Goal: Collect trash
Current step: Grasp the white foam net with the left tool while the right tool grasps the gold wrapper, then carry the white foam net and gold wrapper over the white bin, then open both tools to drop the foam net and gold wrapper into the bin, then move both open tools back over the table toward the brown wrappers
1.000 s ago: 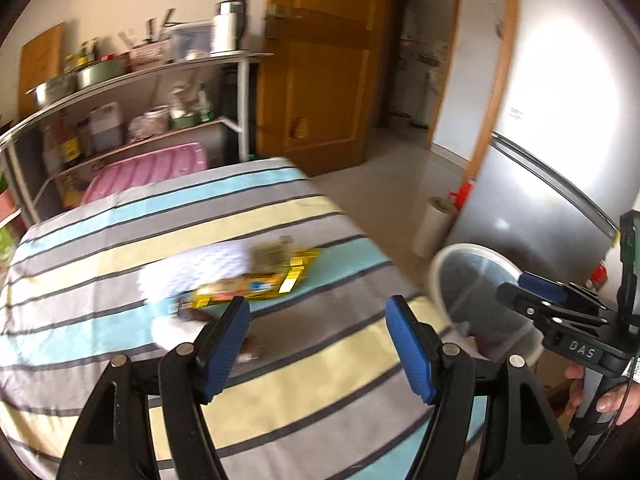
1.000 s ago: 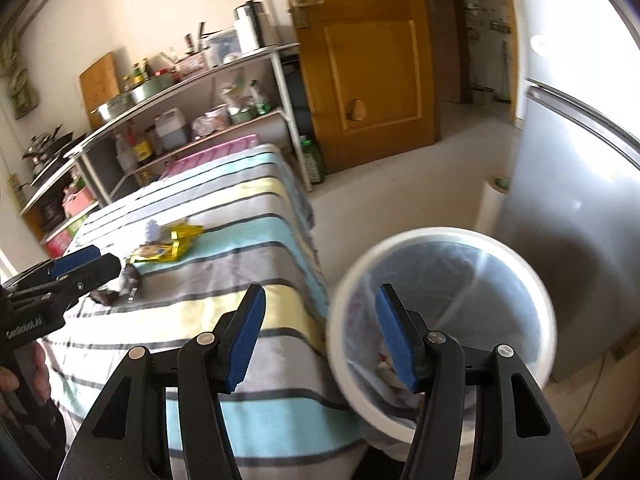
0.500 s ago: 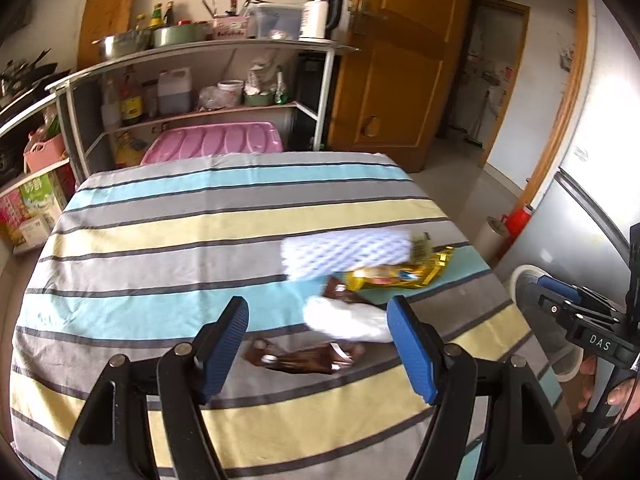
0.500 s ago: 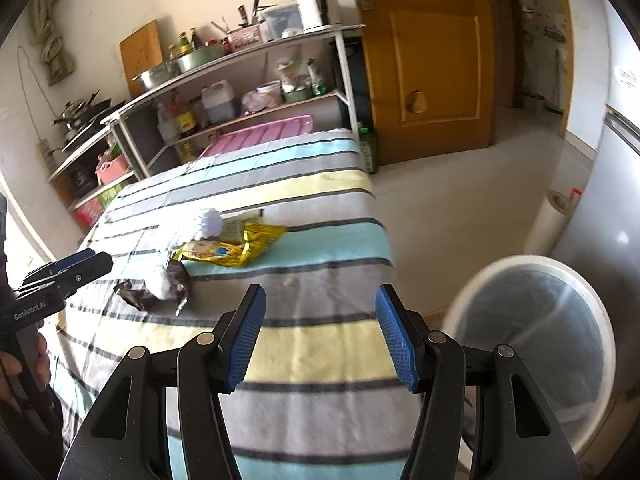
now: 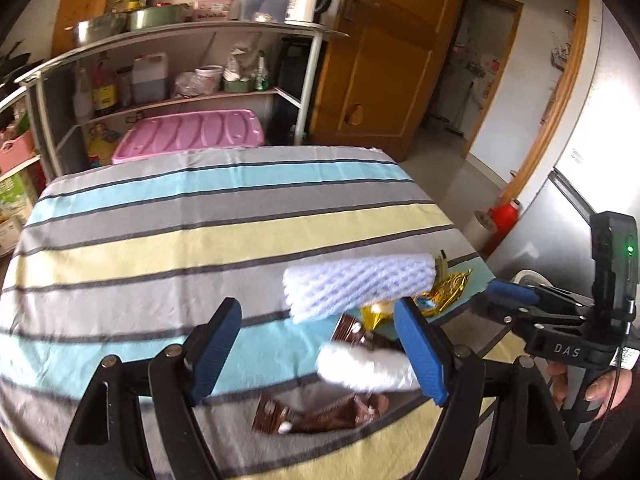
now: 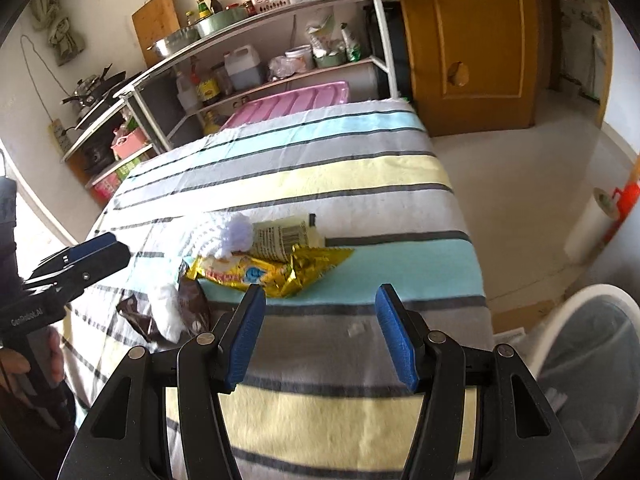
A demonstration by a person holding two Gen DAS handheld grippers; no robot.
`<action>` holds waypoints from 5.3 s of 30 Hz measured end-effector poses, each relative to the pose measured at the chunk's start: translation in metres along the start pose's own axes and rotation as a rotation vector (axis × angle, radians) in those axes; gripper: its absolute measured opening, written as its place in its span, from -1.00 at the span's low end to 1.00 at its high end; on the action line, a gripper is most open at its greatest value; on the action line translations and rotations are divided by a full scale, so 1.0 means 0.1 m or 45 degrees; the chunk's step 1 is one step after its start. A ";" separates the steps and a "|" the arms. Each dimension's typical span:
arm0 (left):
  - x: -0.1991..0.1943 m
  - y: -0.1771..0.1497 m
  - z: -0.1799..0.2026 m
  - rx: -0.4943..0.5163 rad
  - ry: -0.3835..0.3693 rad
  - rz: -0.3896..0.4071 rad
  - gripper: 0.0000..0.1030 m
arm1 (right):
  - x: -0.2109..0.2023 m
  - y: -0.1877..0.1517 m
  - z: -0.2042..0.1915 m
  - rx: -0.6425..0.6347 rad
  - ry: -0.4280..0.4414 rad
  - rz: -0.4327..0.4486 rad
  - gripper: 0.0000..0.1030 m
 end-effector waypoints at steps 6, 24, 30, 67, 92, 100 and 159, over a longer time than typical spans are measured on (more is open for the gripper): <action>0.28 0.12 0.04 0.010 -0.037 -0.064 0.59 | 0.23 0.09 0.07 0.044 0.029 -0.068 0.13; 0.57 0.03 0.08 -0.091 -0.148 -0.156 0.43 | 0.37 0.18 0.09 0.170 0.165 -0.057 -0.33; 0.55 0.03 0.07 -0.077 -0.111 -0.152 -0.11 | 0.36 0.16 0.08 0.164 0.158 -0.046 -0.49; -0.20 -0.29 0.70 0.018 -0.241 -0.059 -0.56 | -0.77 -0.21 0.38 0.159 0.069 0.164 -0.62; -0.15 -0.26 2.04 0.201 -0.437 -0.060 -0.56 | -1.87 -0.72 1.44 0.369 -0.153 0.345 -0.62; 0.08 -0.42 2.74 0.301 -0.521 -0.148 -0.56 | -2.04 -1.00 2.03 0.466 -0.314 0.318 -0.62; -0.28 -0.36 1.63 0.162 -0.165 0.010 0.40 | -1.55 -0.90 1.43 0.275 -0.293 0.266 0.00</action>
Point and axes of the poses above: each gripper's, at about its wrist camera, not at the fingertips, and x roughly the way its jaws point, z to its right, y to its top, the point moved 8 cm from there along x, roughly the way its jaws point
